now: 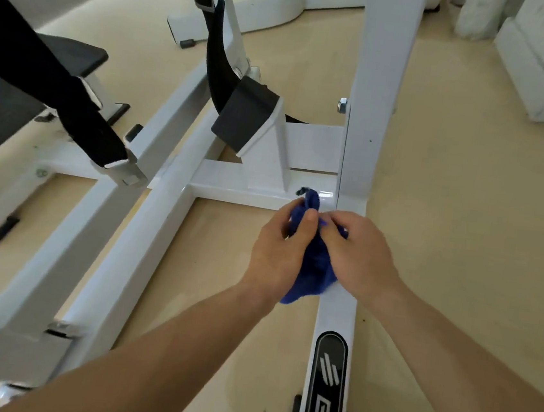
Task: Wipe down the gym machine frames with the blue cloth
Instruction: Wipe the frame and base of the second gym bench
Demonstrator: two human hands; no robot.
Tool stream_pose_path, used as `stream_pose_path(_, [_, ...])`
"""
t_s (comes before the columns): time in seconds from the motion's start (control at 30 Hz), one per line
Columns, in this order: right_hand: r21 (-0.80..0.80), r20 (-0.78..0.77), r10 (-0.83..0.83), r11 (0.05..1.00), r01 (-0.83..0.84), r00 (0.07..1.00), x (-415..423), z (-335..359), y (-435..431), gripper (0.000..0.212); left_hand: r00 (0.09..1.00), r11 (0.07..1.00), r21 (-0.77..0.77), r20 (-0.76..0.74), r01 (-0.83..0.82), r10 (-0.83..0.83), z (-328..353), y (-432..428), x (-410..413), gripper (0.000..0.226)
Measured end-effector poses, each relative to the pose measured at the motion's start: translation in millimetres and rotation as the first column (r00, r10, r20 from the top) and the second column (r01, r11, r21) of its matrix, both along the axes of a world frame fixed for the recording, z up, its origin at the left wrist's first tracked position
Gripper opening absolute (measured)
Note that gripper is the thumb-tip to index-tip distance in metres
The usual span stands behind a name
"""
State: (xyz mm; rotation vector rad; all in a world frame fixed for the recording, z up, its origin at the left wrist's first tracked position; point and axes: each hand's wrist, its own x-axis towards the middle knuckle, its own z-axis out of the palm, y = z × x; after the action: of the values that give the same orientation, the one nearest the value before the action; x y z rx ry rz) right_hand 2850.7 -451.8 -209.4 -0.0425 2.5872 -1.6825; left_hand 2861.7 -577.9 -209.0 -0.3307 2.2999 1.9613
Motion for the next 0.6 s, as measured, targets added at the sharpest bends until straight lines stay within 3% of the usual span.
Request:
stream_pose_path(0.1, [-0.425,0.180,0.197,0.899,-0.104,0.964,0.8,12.7,-9.0,0.041,0.997,0.997,0.012,-0.022,-0.073,0.074,1.5,-6.9,-8.7,0.020])
stream_pose_path(0.17, [-0.515,0.221,0.240,0.852,-0.096,0.945,-0.9,9.7,-11.5,0.043,0.992,0.992,0.010,-0.003,-0.125,0.125,-0.7,-18.2,-14.7,0.022])
stream_pose_path(0.2, [-0.414,0.222,0.209,0.904,-0.102,0.952,-1.3,5.7,-12.4,0.040,0.988,0.988,-0.001,-0.001,-0.152,0.152,-1.5,-24.1,-18.5,0.022])
stream_pose_path(0.23, [-0.179,0.184,0.170,0.974,-0.137,0.968,-3.0,0.7,-12.3,0.043,0.981,0.981,-0.028,-0.017,-0.194,0.194,-1.8,-29.1,-23.8,0.023])
stream_pose_path(0.27, [0.105,0.122,0.147,0.982,-0.160,0.982,-2.8,-4.6,-12.8,0.049,0.966,0.964,-0.065,-0.043,-0.257,0.254,-1.8,-34.0,-31.0,0.025])
stream_pose_path(0.3, [0.341,0.047,0.131,0.930,-0.139,0.990,-1.6,-9.5,-14.3,0.053,0.940,0.936,-0.090,-0.066,-0.340,0.335,-1.2,-38.6,-38.8,0.029])
stream_pose_path(0.33, [0.472,-0.030,0.115,0.877,-0.087,0.993,-0.9,-14.4,-15.9,0.053,0.902,0.897,-0.103,-0.083,-0.431,0.424,0.8,-42.4,-47.0,0.034])
stream_pose_path(0.4, [0.573,-0.142,0.081,0.819,0.015,0.987,-2.4,-28.6,-18.7,0.051,0.839,0.834,-0.090,-0.081,-0.544,0.539,6.1,-45.2,-64.5,0.036])
stream_pose_path(0.5, [0.646,-0.216,0.022,0.753,0.125,0.976,-5.4,-56.0,-23.2,0.046,0.832,0.832,-0.055,-0.090,-0.553,0.547,10.8,-34.4,-89.6,0.037])
stream_pose_path(0.6, [0.638,-0.238,-0.012,0.752,0.166,0.971,-1.2,-67.1,-24.6,0.047,0.862,0.838,-0.202,-0.140,-0.507,0.487,7.2,-20.9,-110.8,0.049])
